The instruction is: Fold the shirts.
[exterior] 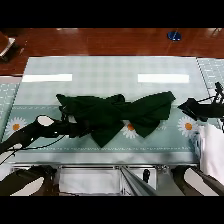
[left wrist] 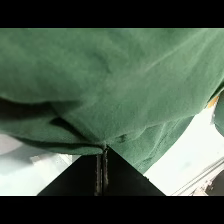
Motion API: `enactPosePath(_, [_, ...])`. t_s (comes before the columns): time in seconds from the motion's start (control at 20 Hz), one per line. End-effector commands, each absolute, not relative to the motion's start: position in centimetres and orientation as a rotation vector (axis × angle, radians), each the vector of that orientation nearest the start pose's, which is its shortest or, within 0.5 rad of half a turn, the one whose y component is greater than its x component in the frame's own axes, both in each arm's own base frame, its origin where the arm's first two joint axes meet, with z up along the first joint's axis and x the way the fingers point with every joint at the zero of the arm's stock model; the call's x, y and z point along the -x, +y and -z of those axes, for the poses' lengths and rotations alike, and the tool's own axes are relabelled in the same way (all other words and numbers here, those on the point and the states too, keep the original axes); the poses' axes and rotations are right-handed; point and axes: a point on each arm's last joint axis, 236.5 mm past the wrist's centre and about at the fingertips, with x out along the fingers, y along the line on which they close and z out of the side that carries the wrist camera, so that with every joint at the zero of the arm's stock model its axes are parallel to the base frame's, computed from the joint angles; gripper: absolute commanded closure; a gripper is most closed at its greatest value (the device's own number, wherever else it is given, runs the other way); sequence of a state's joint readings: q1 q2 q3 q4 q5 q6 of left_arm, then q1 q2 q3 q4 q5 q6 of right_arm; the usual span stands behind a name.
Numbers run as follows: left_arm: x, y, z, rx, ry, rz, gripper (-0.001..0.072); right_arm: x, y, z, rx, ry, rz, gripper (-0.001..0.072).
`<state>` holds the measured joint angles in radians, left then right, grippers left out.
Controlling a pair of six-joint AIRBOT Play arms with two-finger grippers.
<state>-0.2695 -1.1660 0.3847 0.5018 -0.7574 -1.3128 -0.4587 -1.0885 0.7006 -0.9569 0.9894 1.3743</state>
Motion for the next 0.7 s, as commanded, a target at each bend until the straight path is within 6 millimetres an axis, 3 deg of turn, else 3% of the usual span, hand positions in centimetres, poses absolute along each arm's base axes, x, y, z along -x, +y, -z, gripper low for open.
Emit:
enactPosePath(0.0, [-21.9,-21.3,10.6,0.786,1.469,0.384,0.0687,-34.4,-4.2,5.4,-0.783,1.166,0.077,0.0305])
enactPosePath(0.4, [-21.9,-21.3,10.6,0.789,1.469,0.381,0.0687,-38.8,-4.0,9.5,-0.923,1.247,0.036,0.0305])
enactPosePath(0.65, [-21.9,-21.3,10.6,0.789,1.469,0.381,0.0687,-41.2,-0.3,10.4,-0.837,1.294,-0.063,0.0308])
